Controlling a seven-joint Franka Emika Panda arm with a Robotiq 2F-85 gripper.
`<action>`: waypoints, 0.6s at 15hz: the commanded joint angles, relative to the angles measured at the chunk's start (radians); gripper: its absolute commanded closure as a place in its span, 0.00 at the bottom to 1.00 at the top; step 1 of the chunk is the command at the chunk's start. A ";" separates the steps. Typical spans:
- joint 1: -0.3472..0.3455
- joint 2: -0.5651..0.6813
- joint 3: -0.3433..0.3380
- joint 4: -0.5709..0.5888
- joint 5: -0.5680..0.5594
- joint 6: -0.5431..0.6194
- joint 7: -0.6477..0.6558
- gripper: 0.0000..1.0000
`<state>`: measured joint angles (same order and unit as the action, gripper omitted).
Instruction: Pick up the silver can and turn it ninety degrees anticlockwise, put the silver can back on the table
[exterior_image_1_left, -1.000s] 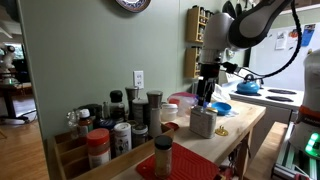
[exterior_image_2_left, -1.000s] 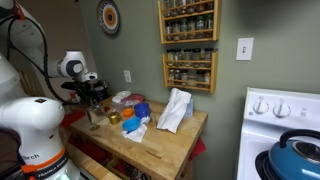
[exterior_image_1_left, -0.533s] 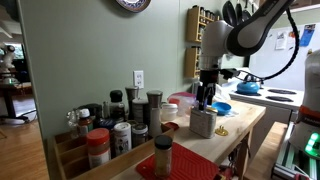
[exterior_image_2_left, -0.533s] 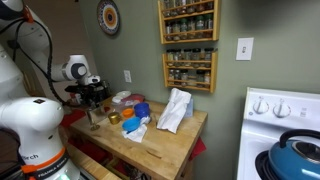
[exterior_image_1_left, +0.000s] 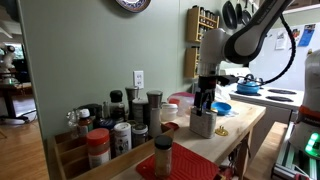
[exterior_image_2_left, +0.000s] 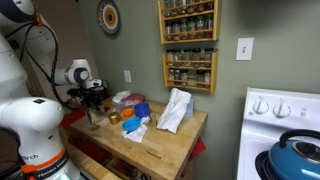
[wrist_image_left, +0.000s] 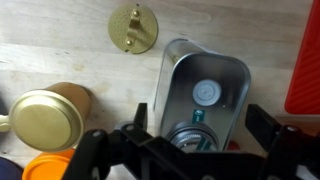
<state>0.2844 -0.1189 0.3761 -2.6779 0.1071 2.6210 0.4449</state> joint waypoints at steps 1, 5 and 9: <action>-0.001 0.037 -0.008 -0.005 -0.018 0.045 0.033 0.27; -0.002 0.041 -0.019 -0.004 -0.025 0.039 0.046 0.59; 0.000 0.034 -0.021 -0.002 -0.018 0.031 0.057 0.59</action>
<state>0.2839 -0.0881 0.3612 -2.6755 0.1060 2.6427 0.4702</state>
